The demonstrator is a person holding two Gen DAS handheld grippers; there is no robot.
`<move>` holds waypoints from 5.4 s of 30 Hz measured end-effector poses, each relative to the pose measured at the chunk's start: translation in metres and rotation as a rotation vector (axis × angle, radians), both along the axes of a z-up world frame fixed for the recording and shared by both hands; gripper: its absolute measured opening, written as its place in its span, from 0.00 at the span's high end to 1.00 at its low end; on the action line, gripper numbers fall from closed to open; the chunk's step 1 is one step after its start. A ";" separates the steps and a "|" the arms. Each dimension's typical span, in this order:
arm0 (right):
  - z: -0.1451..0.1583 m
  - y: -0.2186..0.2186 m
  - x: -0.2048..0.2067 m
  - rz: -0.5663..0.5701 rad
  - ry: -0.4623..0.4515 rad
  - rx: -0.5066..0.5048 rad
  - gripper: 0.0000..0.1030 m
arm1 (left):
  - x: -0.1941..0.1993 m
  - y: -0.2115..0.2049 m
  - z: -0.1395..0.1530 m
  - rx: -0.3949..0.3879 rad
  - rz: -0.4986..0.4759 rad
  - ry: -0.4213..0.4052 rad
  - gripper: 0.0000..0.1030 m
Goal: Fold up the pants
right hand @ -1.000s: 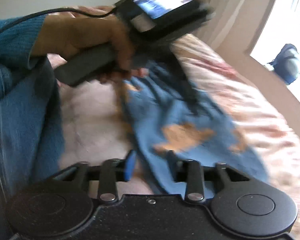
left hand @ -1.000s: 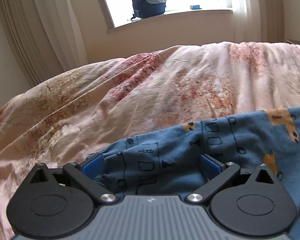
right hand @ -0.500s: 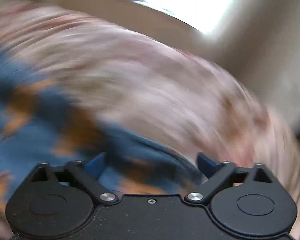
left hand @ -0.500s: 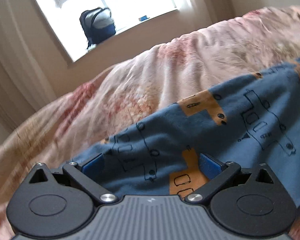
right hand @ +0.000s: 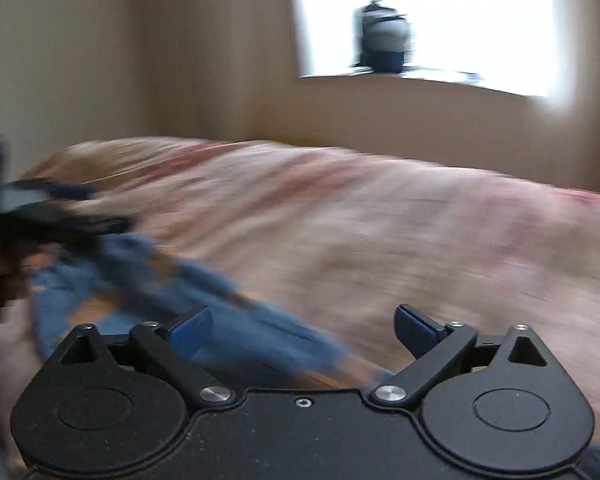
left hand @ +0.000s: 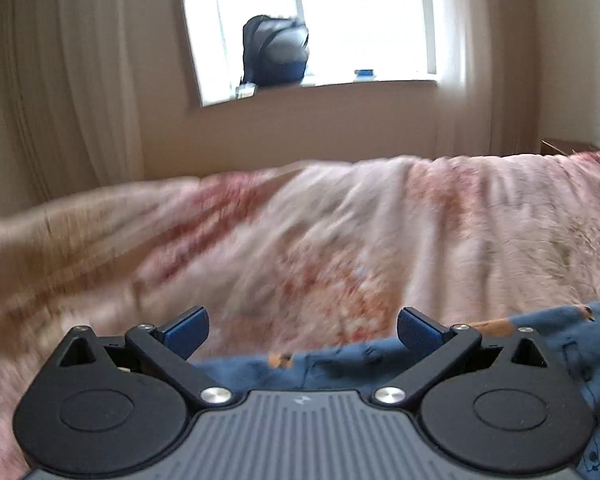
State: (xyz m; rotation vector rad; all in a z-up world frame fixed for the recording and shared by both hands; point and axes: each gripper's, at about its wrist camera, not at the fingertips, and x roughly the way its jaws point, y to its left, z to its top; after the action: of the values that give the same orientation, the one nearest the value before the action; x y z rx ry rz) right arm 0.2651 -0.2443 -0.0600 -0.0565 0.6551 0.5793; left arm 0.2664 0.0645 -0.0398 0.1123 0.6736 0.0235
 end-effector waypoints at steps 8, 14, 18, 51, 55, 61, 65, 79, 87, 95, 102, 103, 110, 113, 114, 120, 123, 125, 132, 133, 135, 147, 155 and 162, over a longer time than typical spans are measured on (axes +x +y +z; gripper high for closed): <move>-0.020 0.074 0.042 0.200 0.071 -0.101 0.67 | 0.001 0.021 0.003 -0.120 -0.030 0.008 0.01; -0.009 0.097 -0.017 0.269 -0.121 -0.308 0.96 | 0.002 0.039 0.008 -0.270 0.016 0.071 0.01; -0.017 0.121 -0.077 0.346 -0.295 -0.511 0.97 | -0.016 0.049 0.017 -0.362 0.027 0.133 0.01; -0.031 0.073 0.041 -0.106 0.660 0.422 0.68 | -0.044 0.062 -0.014 -0.521 0.072 0.400 0.05; -0.027 0.062 0.049 -0.187 0.672 0.553 0.88 | -0.061 0.046 -0.014 -0.382 0.006 0.414 0.02; -0.007 0.056 0.079 -0.268 0.625 0.641 0.88 | -0.064 0.003 -0.023 -0.073 -0.099 0.433 0.01; -0.017 0.064 0.104 -0.277 0.641 0.536 0.88 | -0.065 0.004 -0.024 -0.071 -0.107 0.435 0.00; 0.010 0.033 0.152 -0.321 0.536 0.317 0.46 | -0.065 -0.001 -0.024 -0.037 -0.132 0.441 0.00; 0.025 0.096 0.077 -0.069 0.236 -0.050 0.45 | -0.064 -0.003 -0.024 -0.025 -0.132 0.442 0.00; -0.012 0.146 0.068 -0.158 -0.137 -0.493 0.40 | -0.064 0.004 -0.014 -0.065 -0.129 0.446 0.01; 0.008 0.144 0.038 -0.032 -0.284 -0.415 0.11 | -0.080 0.027 0.033 -0.129 -0.109 0.144 0.00; 0.007 0.145 0.036 -0.042 -0.291 -0.407 0.11 | -0.075 0.036 0.032 -0.169 -0.051 0.133 0.00; -0.022 0.164 0.026 -0.029 -0.257 -0.324 0.08 | -0.022 0.062 -0.011 -0.129 0.258 0.254 0.01; -0.035 0.177 0.025 -0.020 -0.284 -0.472 0.07 | -0.024 0.046 -0.019 0.001 0.237 0.261 0.01; -0.036 0.174 0.028 -0.055 -0.296 -0.507 0.04 | -0.026 0.045 -0.019 0.011 0.235 0.262 0.01; -0.010 0.144 0.031 -0.266 -0.332 -0.497 0.04 | -0.033 0.056 -0.015 -0.072 0.247 0.288 0.01; -0.006 0.153 0.013 -0.143 -0.307 -0.440 0.01 | -0.037 0.054 -0.014 -0.067 0.241 0.288 0.01; -0.012 0.161 0.004 -0.086 -0.281 -0.456 0.01 | -0.037 0.055 -0.014 -0.074 0.240 0.289 0.01; -0.027 0.120 -0.006 -0.175 -0.193 -0.665 0.01 | -0.038 0.057 -0.014 -0.079 0.239 0.291 0.01; -0.023 0.108 -0.009 -0.217 -0.178 -0.691 0.01 | -0.038 0.057 -0.014 -0.077 0.239 0.292 0.01; -0.015 0.088 -0.016 -0.276 -0.153 -0.745 0.01 | -0.038 0.056 -0.014 -0.075 0.239 0.292 0.01; 0.075 -0.071 -0.093 -0.643 0.029 -0.267 0.01 | -0.059 0.018 0.009 -0.029 0.123 0.177 0.00; 0.058 -0.183 -0.135 -0.730 0.325 -0.102 0.01 | -0.047 -0.085 0.019 -0.086 -0.153 0.202 0.00; 0.016 -0.252 -0.178 -0.650 0.411 0.248 0.01 | -0.010 -0.227 0.018 -0.187 -0.379 0.275 0.00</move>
State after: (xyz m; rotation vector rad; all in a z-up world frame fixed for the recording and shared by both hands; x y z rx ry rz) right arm 0.0876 -0.4959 -0.0440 0.5042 0.9394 0.0321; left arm 0.2568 -0.1628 -0.0216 0.0618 0.9160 -0.4248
